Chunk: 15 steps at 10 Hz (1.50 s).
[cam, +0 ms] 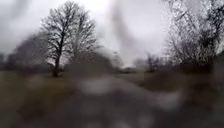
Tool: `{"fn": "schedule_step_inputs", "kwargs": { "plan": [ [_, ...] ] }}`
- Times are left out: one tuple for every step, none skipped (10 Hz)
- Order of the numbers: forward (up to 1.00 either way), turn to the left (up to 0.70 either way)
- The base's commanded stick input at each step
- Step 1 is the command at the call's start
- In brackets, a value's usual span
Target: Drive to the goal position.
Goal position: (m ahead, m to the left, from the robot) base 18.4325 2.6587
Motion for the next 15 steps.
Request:
{"fn": "schedule_step_inputs", "kwargs": {
  "plan": [
    [0.85,0.0],
    [0.85,0.0],
    [0.85,0.0],
    [0.85,0.0],
    [0.85,0.0],
    [0.85,0.0],
    [0.85,0.0],
    [0.85,0.0],
    [0.85,0.0],
    [0.85,0.0],
    [0.85,0.0],
    [0.85,0.05],
    [0.85,0.22],
    [0.85,0.32],
    [0.85,0.25]
  ]
}}
